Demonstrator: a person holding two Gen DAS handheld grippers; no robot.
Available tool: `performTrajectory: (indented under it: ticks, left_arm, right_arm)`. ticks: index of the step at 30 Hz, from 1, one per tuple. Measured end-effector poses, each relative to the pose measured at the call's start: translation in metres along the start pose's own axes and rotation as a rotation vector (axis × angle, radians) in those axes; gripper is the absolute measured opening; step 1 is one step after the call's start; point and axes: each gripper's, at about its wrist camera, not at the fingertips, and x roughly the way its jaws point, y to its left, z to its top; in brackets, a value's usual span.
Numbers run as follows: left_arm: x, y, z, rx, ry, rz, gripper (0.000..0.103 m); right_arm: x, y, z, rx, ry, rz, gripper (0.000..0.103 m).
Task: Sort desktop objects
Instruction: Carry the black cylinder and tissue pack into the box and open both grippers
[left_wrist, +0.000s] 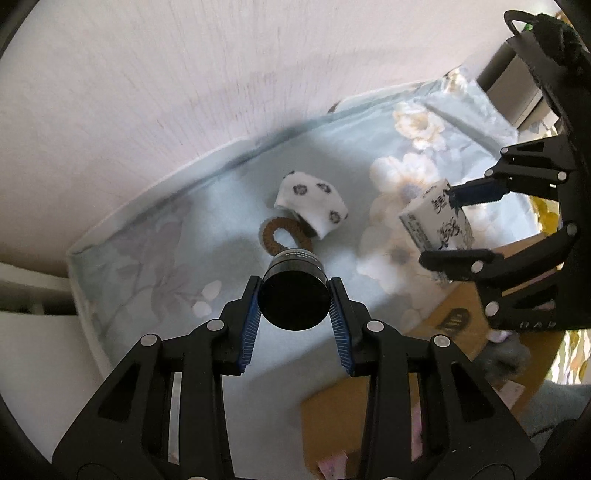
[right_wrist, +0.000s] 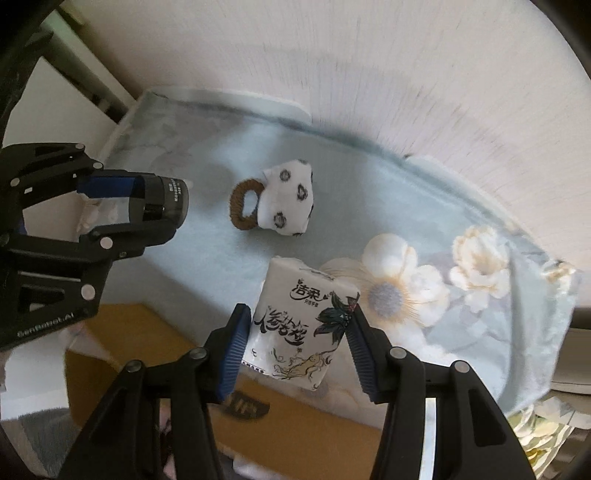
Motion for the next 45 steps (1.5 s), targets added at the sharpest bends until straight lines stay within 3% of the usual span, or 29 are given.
performTrajectory:
  ticks: [9,14,30,45]
  left_arm:
    - [-0.067,-0.037,-0.032,0.042,-0.038,-0.016,0.033]
    - [-0.088,-0.062,-0.058,0.056,-0.038,-0.006,0.033]
    - [-0.059,-0.101,-0.126,0.019,0.053,-0.048,0.033]
    - [-0.041,-0.106,-0.136,-0.013,0.081,-0.045,0.033]
  right_arm:
    - [-0.065,0.035,-0.004,-0.101,-0.087,0.0,0.048]
    - [-0.086,0.057,-0.034,-0.169,-0.094,0.025,0.048]
    - [-0.058,0.07,-0.114,-0.233,0.031,0.068,0.048]
    - [-0.048,0.066,-0.129,-0.233,0.06,0.053,0.048]
